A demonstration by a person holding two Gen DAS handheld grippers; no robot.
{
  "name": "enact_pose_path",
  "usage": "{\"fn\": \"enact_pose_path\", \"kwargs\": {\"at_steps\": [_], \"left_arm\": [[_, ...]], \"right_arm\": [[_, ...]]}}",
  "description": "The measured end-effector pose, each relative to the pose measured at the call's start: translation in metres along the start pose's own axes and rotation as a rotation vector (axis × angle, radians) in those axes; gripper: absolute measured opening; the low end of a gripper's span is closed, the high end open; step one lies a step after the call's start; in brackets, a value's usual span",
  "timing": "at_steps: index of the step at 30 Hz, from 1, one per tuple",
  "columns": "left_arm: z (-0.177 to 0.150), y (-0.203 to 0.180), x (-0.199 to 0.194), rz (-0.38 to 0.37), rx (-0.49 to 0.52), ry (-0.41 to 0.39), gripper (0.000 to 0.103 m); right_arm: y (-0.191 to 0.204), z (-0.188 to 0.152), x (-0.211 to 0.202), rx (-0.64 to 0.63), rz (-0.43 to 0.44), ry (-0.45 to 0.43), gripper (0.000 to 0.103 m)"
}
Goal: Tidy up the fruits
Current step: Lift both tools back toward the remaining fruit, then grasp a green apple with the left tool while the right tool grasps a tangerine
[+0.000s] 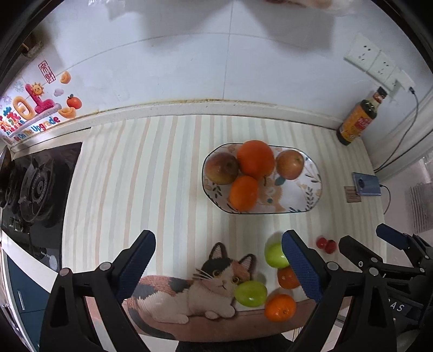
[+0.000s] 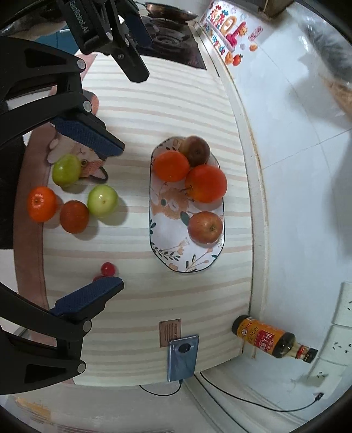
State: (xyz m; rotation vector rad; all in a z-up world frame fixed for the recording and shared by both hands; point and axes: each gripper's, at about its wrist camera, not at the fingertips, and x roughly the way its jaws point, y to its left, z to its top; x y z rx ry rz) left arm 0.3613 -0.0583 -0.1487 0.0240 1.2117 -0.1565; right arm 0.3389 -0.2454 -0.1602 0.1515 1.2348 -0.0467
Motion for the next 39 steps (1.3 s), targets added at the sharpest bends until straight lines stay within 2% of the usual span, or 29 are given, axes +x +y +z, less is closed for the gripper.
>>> {"fn": "enact_pose_path", "kwargs": {"at_steps": [9, 13, 17, 19, 21, 25, 28, 31, 36, 39], "left_arm": [[-0.018, -0.011, -0.036, -0.010, 0.008, -0.056, 0.096], [-0.024, -0.014, -0.036, -0.008, 0.014, -0.052, 0.096], [-0.036, -0.020, -0.008, -0.016, 0.038, 0.033, 0.096], [-0.045, -0.024, 0.019, -0.007, 0.057, 0.114, 0.096], [-0.055, -0.026, 0.045, -0.008, 0.064, 0.184, 0.096], [-0.077, -0.024, 0.101, -0.032, 0.029, 0.340, 0.096], [-0.090, -0.023, 0.128, -0.027, 0.018, 0.413, 0.096], [-0.099, -0.026, 0.147, -0.040, 0.021, 0.470, 0.096], [-0.103, -0.030, 0.157, -0.057, 0.021, 0.493, 0.096], [-0.104, -0.032, 0.162, -0.070, 0.022, 0.507, 0.096]], "right_arm": [[-0.003, -0.016, -0.049, 0.009, 0.008, -0.083, 0.093], [-0.011, -0.021, -0.050, 0.029, 0.024, -0.081, 0.093], [-0.020, -0.034, -0.017, 0.048, 0.049, 0.009, 0.093], [-0.027, -0.047, 0.009, 0.064, 0.074, 0.082, 0.093], [-0.034, -0.058, 0.033, 0.084, 0.107, 0.148, 0.093], [-0.046, -0.088, 0.084, 0.159, 0.227, 0.281, 0.093], [-0.048, -0.109, 0.112, 0.176, 0.267, 0.359, 0.090], [-0.043, -0.126, 0.134, 0.154, 0.281, 0.422, 0.088], [-0.030, -0.141, 0.156, 0.105, 0.282, 0.469, 0.086], [-0.021, -0.147, 0.172, 0.084, 0.284, 0.476, 0.073]]}}
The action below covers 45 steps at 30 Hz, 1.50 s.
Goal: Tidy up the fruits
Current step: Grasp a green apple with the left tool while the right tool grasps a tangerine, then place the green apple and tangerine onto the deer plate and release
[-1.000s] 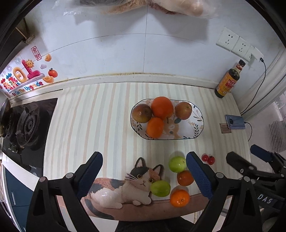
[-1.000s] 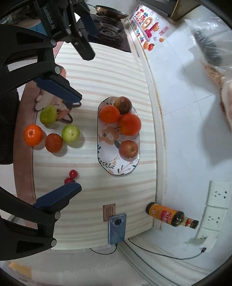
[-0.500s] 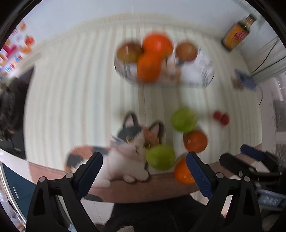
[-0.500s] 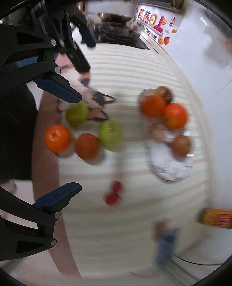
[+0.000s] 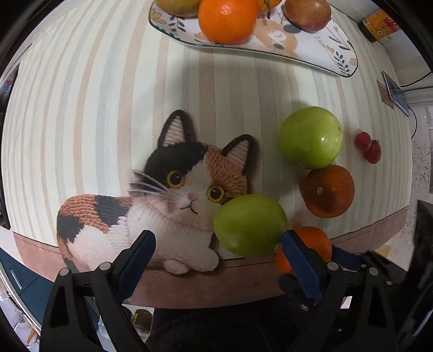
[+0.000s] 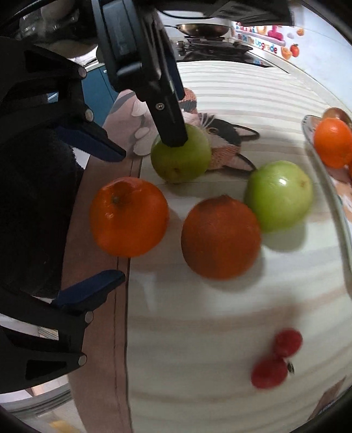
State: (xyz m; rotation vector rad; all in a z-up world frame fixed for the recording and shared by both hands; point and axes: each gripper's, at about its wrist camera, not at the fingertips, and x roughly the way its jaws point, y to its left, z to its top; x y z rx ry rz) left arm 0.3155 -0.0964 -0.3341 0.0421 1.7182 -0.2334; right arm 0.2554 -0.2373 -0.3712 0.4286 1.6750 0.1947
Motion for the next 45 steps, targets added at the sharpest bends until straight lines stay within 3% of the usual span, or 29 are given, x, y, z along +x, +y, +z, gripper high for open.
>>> {"fn": "enact_pose_path", "kwargs": {"at_steps": [2, 6, 12, 17, 24, 28, 35, 39, 45], "left_arm": [[0.000, -0.002, 0.003, -0.012, 0.001, 0.012, 0.096], [-0.002, -0.011, 0.009, -0.016, 0.028, 0.018, 0.096], [-0.001, -0.027, 0.016, -0.017, 0.068, 0.003, 0.093], [-0.004, -0.044, 0.017, -0.092, 0.085, -0.007, 0.057], [-0.014, -0.043, 0.012, 0.014, 0.088, -0.049, 0.057], [-0.004, -0.016, 0.006, -0.020, 0.032, -0.038, 0.057], [-0.002, -0.023, 0.010, -0.011, 0.020, -0.052, 0.057], [-0.001, -0.004, 0.003, -0.024, 0.012, -0.055, 0.057], [0.011, 0.000, -0.041, -0.087, 0.009, -0.112, 0.057]], "right_arm": [[0.001, 0.001, 0.006, -0.022, -0.028, -0.010, 0.066], [-0.008, -0.006, -0.001, -0.021, -0.079, -0.033, 0.065], [-0.030, -0.009, -0.009, 0.036, -0.074, -0.041, 0.066], [-0.037, -0.009, -0.012, 0.043, -0.077, -0.051, 0.066], [-0.042, -0.013, -0.017, 0.056, -0.060, -0.070, 0.066], [-0.048, -0.011, -0.015, 0.082, -0.060, -0.062, 0.067], [-0.045, -0.006, -0.015, 0.056, -0.075, -0.067, 0.066], [-0.035, -0.013, -0.017, 0.049, -0.052, -0.059, 0.066], [-0.038, -0.007, -0.064, 0.072, 0.021, -0.125, 0.066]]}}
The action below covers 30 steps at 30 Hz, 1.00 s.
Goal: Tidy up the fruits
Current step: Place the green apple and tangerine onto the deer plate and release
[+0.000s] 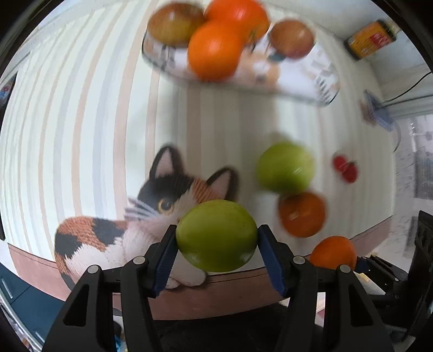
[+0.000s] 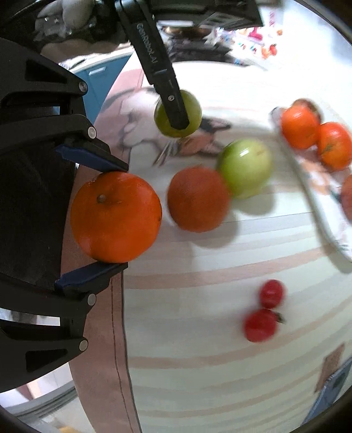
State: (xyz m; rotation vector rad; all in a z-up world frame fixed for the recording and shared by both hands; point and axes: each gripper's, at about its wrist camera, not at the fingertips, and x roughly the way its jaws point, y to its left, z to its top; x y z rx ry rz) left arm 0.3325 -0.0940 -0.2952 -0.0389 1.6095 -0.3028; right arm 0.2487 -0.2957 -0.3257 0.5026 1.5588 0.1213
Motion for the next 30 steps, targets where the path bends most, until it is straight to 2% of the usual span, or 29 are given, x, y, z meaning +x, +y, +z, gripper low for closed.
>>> {"fn": "enact_pose_path", "kwargs": {"at_steps": [5, 7, 10, 16, 20, 26, 27, 29, 30], "left_arm": [[0.036, -0.024, -0.049, -0.065, 0.046, -0.095, 0.057], [0.060, -0.034, -0.061, -0.066, 0.061, -0.120, 0.057], [0.098, -0.045, -0.063, -0.039, 0.070, -0.132, 0.057], [0.150, -0.048, -0.037, 0.007, 0.053, -0.053, 0.057], [0.168, -0.054, -0.019, 0.041, 0.057, -0.005, 0.057], [0.176, -0.062, -0.004, 0.103, 0.073, 0.038, 0.057], [0.177, -0.063, -0.003, 0.101, 0.074, 0.037, 0.057], [0.177, -0.062, -0.002, 0.099, 0.060, 0.040, 0.058], [0.177, -0.062, -0.004, 0.093, 0.060, 0.032, 0.059]], "right_arm": [[0.004, 0.040, -0.056, -0.004, 0.027, -0.131, 0.066], [0.007, 0.066, -0.067, -0.014, 0.022, -0.185, 0.066], [0.011, 0.107, -0.068, -0.018, 0.019, -0.220, 0.066], [0.018, 0.173, -0.042, -0.034, -0.011, -0.203, 0.066], [0.015, 0.190, -0.028, -0.036, -0.016, -0.182, 0.066], [0.010, 0.204, -0.010, -0.035, -0.043, -0.136, 0.066], [0.008, 0.204, -0.008, -0.033, -0.048, -0.126, 0.067], [0.006, 0.205, -0.008, -0.018, -0.027, -0.135, 0.089], [0.007, 0.205, -0.010, -0.017, -0.032, -0.139, 0.092]]}}
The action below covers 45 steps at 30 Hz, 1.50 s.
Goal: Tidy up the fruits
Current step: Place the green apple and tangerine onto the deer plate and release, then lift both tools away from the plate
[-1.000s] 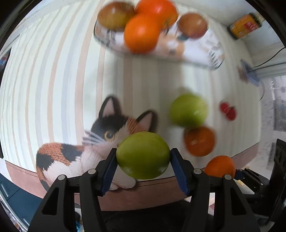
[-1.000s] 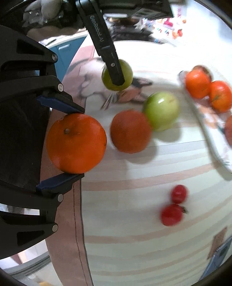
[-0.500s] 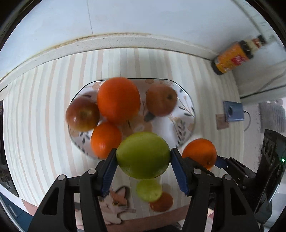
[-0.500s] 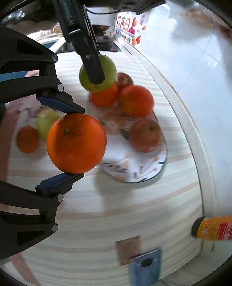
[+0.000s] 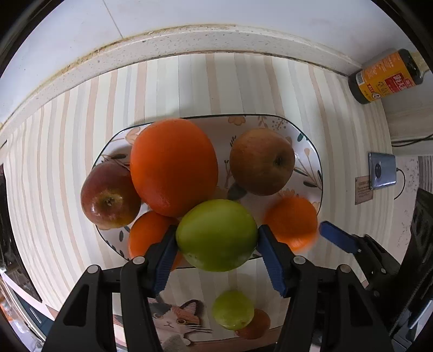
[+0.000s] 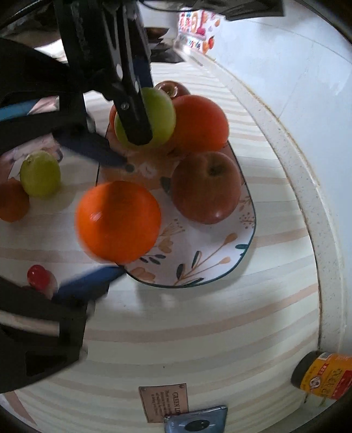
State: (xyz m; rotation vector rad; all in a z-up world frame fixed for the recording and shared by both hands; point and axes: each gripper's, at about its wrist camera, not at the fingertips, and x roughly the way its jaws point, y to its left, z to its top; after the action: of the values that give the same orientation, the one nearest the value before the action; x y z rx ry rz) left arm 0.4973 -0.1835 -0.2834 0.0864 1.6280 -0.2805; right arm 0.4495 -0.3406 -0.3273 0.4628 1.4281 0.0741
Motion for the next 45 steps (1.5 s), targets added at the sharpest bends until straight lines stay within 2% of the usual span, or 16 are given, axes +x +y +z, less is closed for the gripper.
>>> {"fn": "enact_pose_path", "kwargs": {"at_steps": [1, 2, 4, 12, 17, 23, 34, 45], "left_arm": [[0.001, -0.003, -0.002, 0.006, 0.007, -0.015, 0.066], [0.001, -0.004, -0.006, 0.020, 0.018, -0.035, 0.077], [0.002, -0.006, -0.014, 0.037, 0.033, -0.059, 0.085], [-0.015, 0.012, -0.042, 0.066, 0.004, -0.140, 0.085], [-0.043, 0.032, -0.059, 0.095, -0.054, -0.221, 0.085], [-0.084, 0.045, -0.078, 0.139, -0.080, -0.308, 0.085], [-0.143, 0.041, -0.113, 0.112, -0.061, -0.386, 0.085], [-0.187, 0.037, -0.152, 0.092, -0.062, -0.465, 0.085]], "right_arm": [[0.000, 0.000, -0.002, -0.003, -0.003, -0.001, 0.093], [0.000, 0.000, -0.005, -0.001, -0.003, -0.003, 0.093], [0.000, 0.001, -0.009, 0.002, -0.009, -0.006, 0.093], [0.010, -0.010, -0.030, -0.037, -0.117, -0.028, 0.094], [0.020, -0.025, -0.052, -0.069, -0.191, -0.084, 0.094], [0.044, -0.050, -0.080, -0.123, -0.235, -0.145, 0.098], [0.086, -0.099, -0.135, -0.186, -0.256, -0.239, 0.098], [0.095, -0.138, -0.183, -0.176, -0.232, -0.322, 0.098]]}}
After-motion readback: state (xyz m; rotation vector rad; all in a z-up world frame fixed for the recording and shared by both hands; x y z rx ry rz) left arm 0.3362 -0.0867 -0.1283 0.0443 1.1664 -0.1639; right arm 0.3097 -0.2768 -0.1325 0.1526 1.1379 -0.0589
